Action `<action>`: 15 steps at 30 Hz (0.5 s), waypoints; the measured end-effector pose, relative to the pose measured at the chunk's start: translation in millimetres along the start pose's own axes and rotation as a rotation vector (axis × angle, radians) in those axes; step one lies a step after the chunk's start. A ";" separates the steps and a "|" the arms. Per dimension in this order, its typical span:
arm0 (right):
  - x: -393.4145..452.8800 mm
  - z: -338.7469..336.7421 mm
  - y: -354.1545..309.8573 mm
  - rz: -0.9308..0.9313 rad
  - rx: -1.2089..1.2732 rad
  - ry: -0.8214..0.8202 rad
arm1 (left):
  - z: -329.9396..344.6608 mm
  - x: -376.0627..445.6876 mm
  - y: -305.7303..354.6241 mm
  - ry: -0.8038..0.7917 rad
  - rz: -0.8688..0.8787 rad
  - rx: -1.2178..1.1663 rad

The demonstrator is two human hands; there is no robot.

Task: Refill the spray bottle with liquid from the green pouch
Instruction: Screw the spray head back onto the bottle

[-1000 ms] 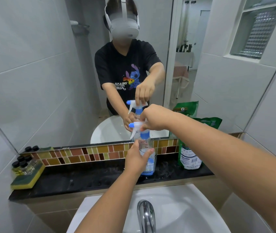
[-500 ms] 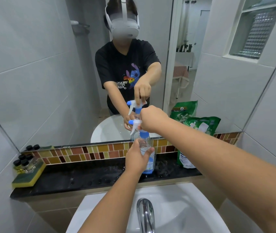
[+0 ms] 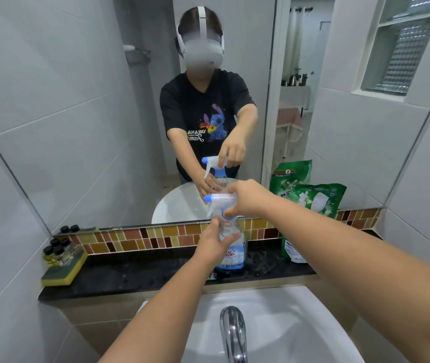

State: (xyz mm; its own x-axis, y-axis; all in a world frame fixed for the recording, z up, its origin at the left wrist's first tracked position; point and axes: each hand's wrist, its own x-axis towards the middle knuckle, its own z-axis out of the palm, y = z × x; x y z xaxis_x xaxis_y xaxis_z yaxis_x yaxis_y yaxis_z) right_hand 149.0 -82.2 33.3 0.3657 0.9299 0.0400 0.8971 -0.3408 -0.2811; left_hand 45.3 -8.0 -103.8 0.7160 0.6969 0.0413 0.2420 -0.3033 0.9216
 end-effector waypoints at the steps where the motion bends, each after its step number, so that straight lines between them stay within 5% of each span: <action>1: -0.4 2.5 -3.1 -0.007 -0.021 -0.011 | -2.2 -3.0 0.6 0.001 0.008 0.015; 15: 39.0 -9.0 -91.4 -0.119 0.192 0.008 | -105.5 -42.5 -19.9 0.198 0.024 0.043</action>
State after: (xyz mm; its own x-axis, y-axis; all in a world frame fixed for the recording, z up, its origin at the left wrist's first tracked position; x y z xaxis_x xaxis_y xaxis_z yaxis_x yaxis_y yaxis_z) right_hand 83.5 -16.0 69.2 0.2625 0.9606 0.0909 0.8709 -0.1953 -0.4510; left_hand -59.0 37.1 -83.2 0.5803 0.8020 0.1418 0.2575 -0.3459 0.9023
